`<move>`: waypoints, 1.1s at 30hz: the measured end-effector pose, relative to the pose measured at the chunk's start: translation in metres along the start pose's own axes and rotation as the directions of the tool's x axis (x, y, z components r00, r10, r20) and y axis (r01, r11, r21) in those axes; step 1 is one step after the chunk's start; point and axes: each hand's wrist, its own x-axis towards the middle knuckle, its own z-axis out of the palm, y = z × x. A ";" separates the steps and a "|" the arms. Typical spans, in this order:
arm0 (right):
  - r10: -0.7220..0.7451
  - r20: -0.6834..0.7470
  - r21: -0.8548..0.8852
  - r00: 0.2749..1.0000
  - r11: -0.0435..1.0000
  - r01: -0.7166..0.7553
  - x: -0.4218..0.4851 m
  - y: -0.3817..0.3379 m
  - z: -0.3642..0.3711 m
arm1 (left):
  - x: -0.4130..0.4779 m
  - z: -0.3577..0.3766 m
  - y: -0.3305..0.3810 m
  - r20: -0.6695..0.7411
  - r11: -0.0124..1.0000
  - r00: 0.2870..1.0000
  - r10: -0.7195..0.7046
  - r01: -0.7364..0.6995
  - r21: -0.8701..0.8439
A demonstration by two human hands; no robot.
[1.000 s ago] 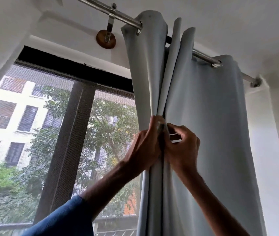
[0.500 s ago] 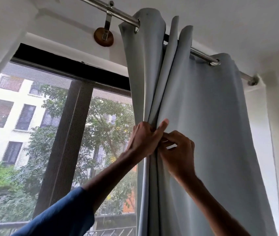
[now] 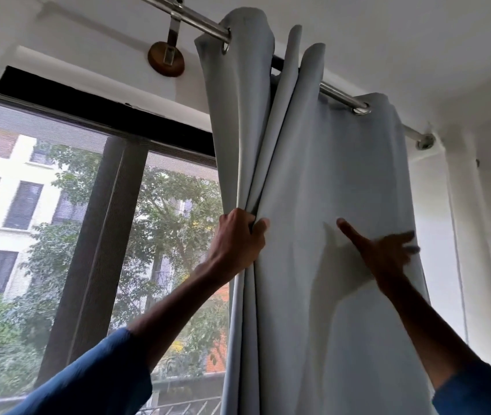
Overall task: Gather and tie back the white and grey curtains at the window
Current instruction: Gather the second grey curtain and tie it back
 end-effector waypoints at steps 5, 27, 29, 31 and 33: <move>-0.036 0.116 -0.081 0.993 0.996 0.045 0.011 0.020 0.008 | -0.002 0.002 -0.004 -0.017 1.000 0.999 0.029 -0.029 -0.010; -0.735 0.249 -0.373 0.631 0.529 0.762 -0.128 -0.044 0.078 | 0.005 0.010 0.001 0.124 0.996 0.991 -0.052 0.042 0.082; -0.752 0.262 -0.345 0.605 0.512 0.786 -0.130 -0.046 0.088 | 0.007 -0.001 -0.004 0.116 0.993 0.986 -0.118 0.117 0.020; -0.746 0.249 -0.396 0.618 0.504 0.768 -0.122 -0.044 0.090 | 0.007 -0.008 -0.007 0.082 0.991 0.988 -0.132 0.128 0.048; -0.738 0.252 -0.480 0.626 0.466 0.743 -0.118 -0.037 0.088 | 0.005 -0.010 -0.005 0.035 0.993 0.998 -0.061 0.057 0.104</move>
